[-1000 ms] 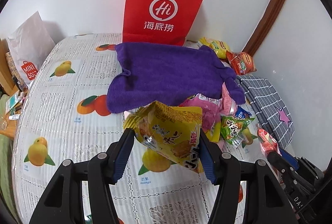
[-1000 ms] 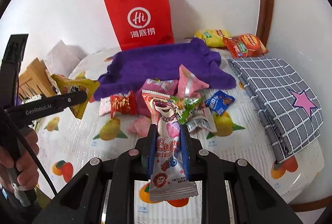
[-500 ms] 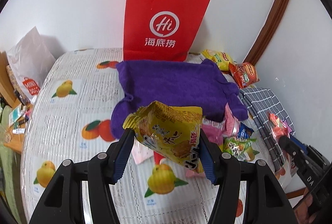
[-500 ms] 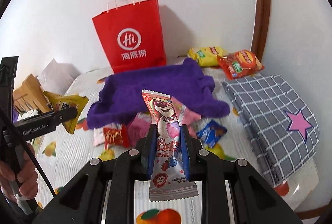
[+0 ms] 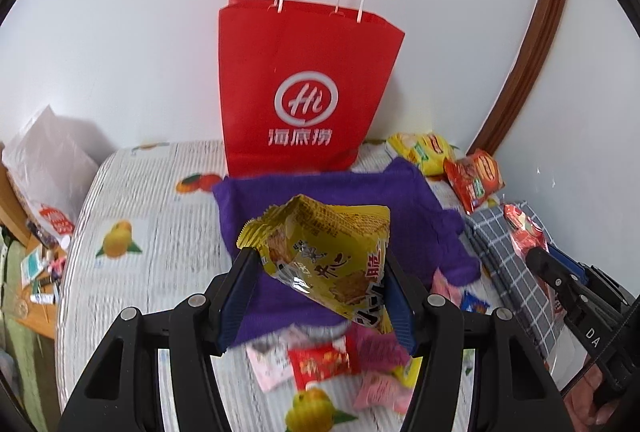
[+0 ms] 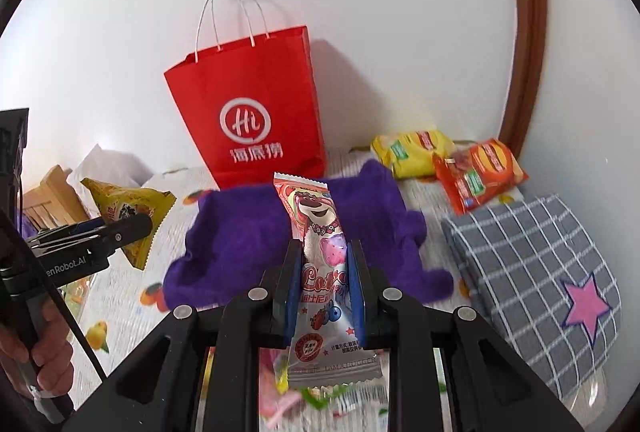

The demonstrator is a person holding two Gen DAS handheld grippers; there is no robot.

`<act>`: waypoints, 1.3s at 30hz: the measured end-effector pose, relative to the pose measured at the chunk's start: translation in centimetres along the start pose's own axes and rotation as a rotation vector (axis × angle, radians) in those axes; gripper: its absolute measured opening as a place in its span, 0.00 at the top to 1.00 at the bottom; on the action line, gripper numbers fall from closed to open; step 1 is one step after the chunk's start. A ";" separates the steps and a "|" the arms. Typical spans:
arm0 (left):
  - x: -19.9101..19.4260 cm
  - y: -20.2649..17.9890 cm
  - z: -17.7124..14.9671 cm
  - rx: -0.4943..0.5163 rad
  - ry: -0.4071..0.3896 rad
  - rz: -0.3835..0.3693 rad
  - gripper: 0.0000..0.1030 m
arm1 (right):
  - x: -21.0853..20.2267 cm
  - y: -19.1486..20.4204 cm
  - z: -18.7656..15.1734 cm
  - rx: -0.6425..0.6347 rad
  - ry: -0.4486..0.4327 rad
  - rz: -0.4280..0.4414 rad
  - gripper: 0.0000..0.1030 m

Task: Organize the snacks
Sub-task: 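Carry the yellow packet and pink candy stick over the purple towel with both tools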

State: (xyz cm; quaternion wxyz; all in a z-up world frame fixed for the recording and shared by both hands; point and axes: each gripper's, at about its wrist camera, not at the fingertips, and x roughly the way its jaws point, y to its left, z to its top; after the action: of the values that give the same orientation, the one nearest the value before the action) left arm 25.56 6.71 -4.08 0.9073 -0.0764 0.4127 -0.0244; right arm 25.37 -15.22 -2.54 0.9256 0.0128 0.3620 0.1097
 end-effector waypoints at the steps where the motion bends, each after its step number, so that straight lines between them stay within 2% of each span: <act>1: 0.3 -0.1 0.7 0.004 -0.007 0.007 0.44 | 0.2 0.1 0.4 -0.003 -0.008 0.000 0.79; 8: 2.8 -0.2 3.3 0.002 -0.015 0.020 0.44 | 3.0 0.4 3.9 -0.031 -0.023 0.001 0.79; 19: 8.4 1.0 4.5 -0.047 0.026 0.052 0.44 | 9.7 -0.9 4.9 -0.040 0.080 -0.015 0.79; 24: 9.2 1.3 4.7 -0.041 0.028 0.065 0.44 | 12.3 -0.3 5.4 -0.054 0.120 -0.006 0.79; 33: 10.5 2.3 4.7 -0.062 0.051 0.075 0.44 | 14.8 0.6 8.6 -0.055 0.127 0.034 0.79; 37: 10.8 3.0 4.7 -0.085 0.059 0.085 0.44 | 15.8 0.7 8.9 -0.046 0.123 0.056 0.79; 39: 10.9 3.2 4.7 -0.090 0.062 0.088 0.44 | 16.9 0.6 8.9 -0.048 0.149 0.061 0.79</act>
State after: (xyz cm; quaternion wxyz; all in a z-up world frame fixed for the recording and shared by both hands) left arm 36.18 9.25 -9.71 0.8899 -0.0981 0.4444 0.0319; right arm 43.27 -10.58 -7.20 0.8923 -0.0064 0.4267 0.1472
